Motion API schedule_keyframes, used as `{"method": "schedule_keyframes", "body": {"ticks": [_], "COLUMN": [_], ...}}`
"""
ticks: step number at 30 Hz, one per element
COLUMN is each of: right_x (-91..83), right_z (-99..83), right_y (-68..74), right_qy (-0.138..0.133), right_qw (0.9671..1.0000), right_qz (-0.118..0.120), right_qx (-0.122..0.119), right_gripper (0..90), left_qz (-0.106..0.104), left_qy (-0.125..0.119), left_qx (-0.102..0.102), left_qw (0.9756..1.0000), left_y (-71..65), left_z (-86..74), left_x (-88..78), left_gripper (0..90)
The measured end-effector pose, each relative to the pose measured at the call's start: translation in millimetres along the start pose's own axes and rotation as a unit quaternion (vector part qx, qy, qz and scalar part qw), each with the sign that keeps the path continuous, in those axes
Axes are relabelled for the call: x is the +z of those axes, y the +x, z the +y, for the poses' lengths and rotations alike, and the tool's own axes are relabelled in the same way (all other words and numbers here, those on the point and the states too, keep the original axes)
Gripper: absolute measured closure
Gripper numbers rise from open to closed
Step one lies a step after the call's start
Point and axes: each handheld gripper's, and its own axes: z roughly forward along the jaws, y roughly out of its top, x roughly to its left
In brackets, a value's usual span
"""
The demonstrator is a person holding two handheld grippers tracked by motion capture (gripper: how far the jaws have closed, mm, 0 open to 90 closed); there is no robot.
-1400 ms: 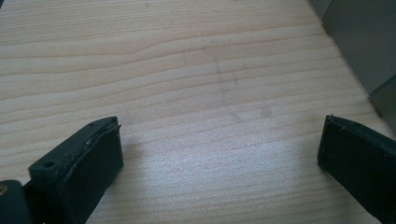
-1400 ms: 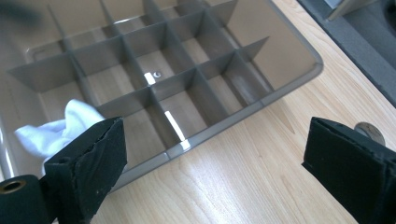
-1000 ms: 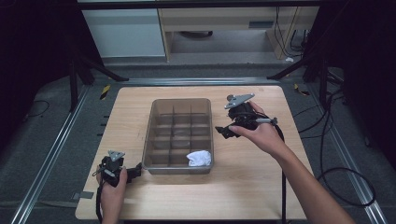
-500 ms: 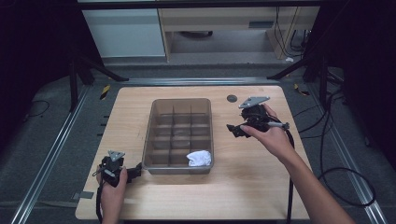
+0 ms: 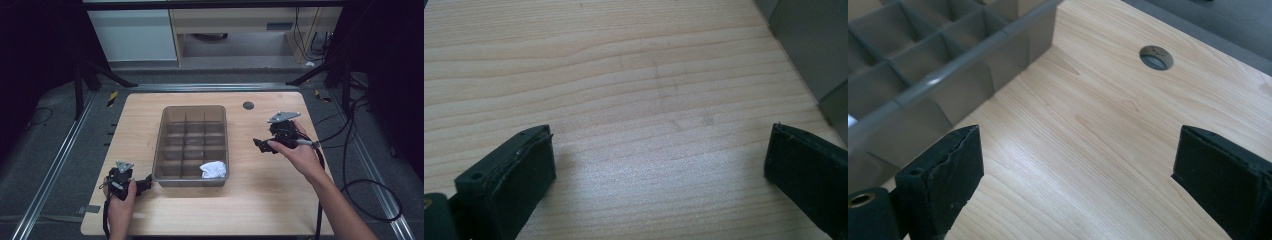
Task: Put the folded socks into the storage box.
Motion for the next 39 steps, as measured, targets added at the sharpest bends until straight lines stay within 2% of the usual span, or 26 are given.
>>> {"method": "schedule_keyframes", "body": {"ticks": [12,16,28,32,39], "right_x": [5.2,11.5,30.7,34.7,35.5], "right_z": [-25.3,-37.1,-67.9,-76.1,-87.9], "right_y": [-5.9,-4.6,4.9,3.9,-8.4], "right_qy": [0.015,0.026,0.06,0.06,0.048], "right_qw": [0.9996,0.9991,0.9971,0.9967,0.9961], "right_qz": [0.004,0.007,0.024,0.021,-0.006], "right_qx": [0.022,0.033,0.039,0.051,0.074], "right_gripper": [6.4,6.4,6.9,7.6,8.7], "left_qz": [0.0,0.0,0.0,0.0,0.0], "left_qy": [0.0,0.0,0.001,0.001,0.001], "left_qx": [0.0,0.0,0.001,0.001,0.001], "left_qw": [1.0,1.0,1.0,1.0,1.0], "left_y": [-0.1,-0.1,-0.1,-0.2,-0.3], "left_z": [-0.1,-0.1,-0.1,-0.1,-0.2], "left_x": [-0.1,-0.1,-0.2,-0.2,-0.3], "left_gripper": [0.0,0.0,0.0,0.0,0.0]}}
